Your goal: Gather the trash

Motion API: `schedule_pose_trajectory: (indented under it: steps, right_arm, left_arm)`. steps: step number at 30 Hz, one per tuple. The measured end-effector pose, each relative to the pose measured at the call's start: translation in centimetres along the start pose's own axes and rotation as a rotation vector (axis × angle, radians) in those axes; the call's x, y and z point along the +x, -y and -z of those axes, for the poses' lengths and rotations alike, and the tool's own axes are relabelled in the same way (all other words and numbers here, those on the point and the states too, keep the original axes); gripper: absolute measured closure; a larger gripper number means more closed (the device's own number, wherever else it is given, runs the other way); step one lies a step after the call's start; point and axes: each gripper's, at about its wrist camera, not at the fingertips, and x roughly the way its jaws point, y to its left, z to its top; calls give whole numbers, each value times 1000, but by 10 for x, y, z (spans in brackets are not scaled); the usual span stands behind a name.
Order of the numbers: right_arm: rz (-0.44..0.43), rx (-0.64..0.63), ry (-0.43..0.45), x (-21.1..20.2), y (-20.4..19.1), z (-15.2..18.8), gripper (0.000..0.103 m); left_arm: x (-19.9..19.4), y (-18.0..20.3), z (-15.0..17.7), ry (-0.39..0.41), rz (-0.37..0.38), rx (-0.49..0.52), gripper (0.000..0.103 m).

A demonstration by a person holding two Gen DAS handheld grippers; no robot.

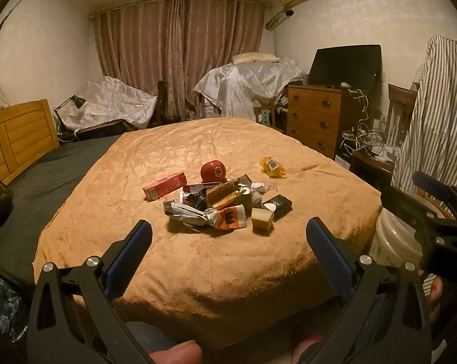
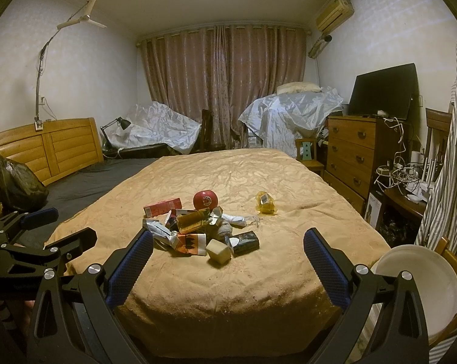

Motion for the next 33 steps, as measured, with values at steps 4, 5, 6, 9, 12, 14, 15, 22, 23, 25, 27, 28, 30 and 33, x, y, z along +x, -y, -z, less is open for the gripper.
schedule_pose_trajectory:
  steps: [4, 5, 6, 9, 12, 14, 15, 22, 23, 25, 27, 28, 30, 33]
  right_arm:
    - [-8, -25, -18, 9, -2, 4, 4]
    - [-10, -31, -23, 13, -2, 4, 4]
    - [-15, -43, -33, 21, -2, 5, 4]
    - [-41, -76, -75, 48, -4, 13, 4]
    - [-92, -89, -133, 87, -2, 19, 4]
    - [-135, -100, -185, 114, -1, 23, 4]
    - [-159, -106, -213, 129, -1, 26, 5]
    - [-249, -148, -368, 230, -1, 47, 33]
    - [-255, -164, -391, 246, -3, 51, 33]
    - [-254, -180, -430, 274, -1, 59, 33]
    - [-253, -182, -450, 294, 0, 65, 33]
    - [-252, -184, -457, 302, 1, 67, 33]
    - [-265, -184, -470, 319, 1, 72, 33]
    - [-295, -212, -476, 331, -3, 75, 33]
  left_arm:
    - [20, -8, 3, -66, 12, 7, 5]
    - [25, -12, 4, -80, 23, 3, 5]
    - [35, -20, 8, -96, 33, -17, 5]
    - [61, -42, 16, -136, 7, -49, 5]
    - [98, -67, 26, -207, -39, -58, 5]
    - [126, -85, 35, -267, -43, -77, 5]
    - [137, -91, 38, -287, -47, -78, 5]
    - [206, -135, 52, -371, 16, -125, 5]
    - [214, -135, 51, -376, 34, -107, 5]
    - [231, -137, 47, -401, 85, -74, 5]
    - [243, -138, 42, -429, 205, -121, 14]
    - [246, -135, 39, -424, 249, -140, 19]
    - [246, -114, 31, -394, 321, -90, 27]
    - [248, -77, 24, -353, 396, 49, 28]
